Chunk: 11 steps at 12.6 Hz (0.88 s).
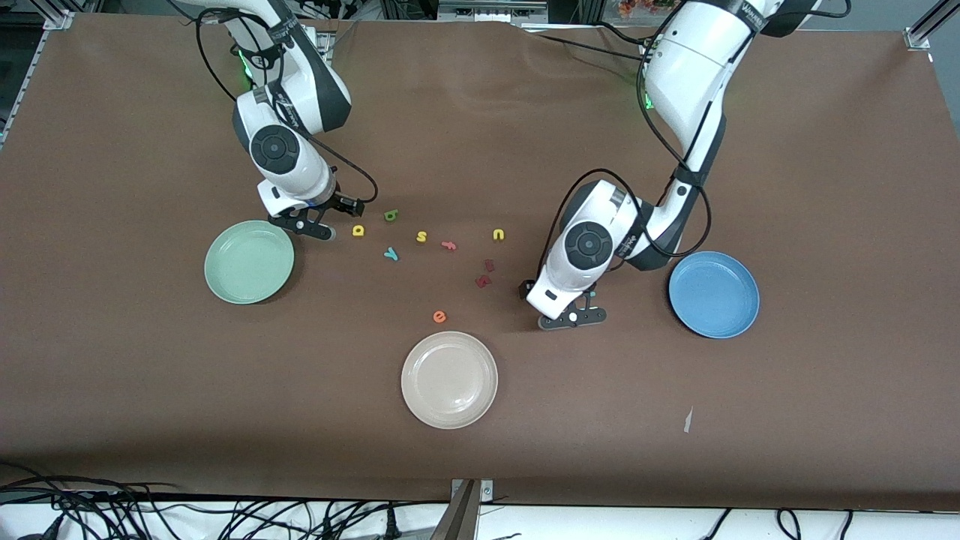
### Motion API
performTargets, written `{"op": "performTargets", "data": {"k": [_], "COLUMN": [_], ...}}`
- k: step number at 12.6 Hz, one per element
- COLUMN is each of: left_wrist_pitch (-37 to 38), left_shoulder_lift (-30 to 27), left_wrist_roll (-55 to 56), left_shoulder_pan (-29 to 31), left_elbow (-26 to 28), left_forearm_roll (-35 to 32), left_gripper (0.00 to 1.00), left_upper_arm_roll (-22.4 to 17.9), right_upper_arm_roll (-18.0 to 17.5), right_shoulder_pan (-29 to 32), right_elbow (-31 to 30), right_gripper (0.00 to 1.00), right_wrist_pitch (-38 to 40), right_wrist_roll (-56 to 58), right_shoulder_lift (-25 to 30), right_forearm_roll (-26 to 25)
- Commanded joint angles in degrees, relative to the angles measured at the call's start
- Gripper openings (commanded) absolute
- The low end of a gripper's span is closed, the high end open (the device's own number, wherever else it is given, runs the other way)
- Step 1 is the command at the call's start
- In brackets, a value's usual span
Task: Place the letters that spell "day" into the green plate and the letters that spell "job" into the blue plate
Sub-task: 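Move the right gripper to the yellow letter while the left gripper reaches letters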
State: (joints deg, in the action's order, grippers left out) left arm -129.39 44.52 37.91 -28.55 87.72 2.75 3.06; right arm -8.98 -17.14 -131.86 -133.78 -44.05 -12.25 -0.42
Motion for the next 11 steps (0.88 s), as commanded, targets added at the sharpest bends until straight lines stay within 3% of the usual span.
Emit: {"op": "performTargets", "data": {"k": [1,6,11], "left_wrist_pitch": [-2.0,-1.9,-1.9], "left_shoulder_lift": [2.9,4.0,4.1], "left_wrist_roll": [1.4,1.5,1.4], "left_shoulder_pan": [-1.8,-1.9,-2.2], "left_elbow": [-2.0,-3.6,-3.6], "left_forearm_roll": [-0.9,-0.7,-1.3], "left_gripper": [0.95,0.64,0.18], "left_upper_arm_roll": [-0.7,-0.7,-0.8], "right_upper_arm_roll": [-1.0,-1.0,-1.0], "right_shoulder_pan": [0.2,0.2,0.3], "right_elbow": [-0.1,-4.2,-7.3], "right_gripper": [0.77,0.72,0.69], "right_wrist_pitch": [-3.8,-14.7,-23.1], "right_wrist_roll": [-2.4,-5.0,-7.4], "right_shoulder_lift": [-2.0,-3.8,-4.4], "right_forearm_roll": [0.0,0.1,0.1]}}
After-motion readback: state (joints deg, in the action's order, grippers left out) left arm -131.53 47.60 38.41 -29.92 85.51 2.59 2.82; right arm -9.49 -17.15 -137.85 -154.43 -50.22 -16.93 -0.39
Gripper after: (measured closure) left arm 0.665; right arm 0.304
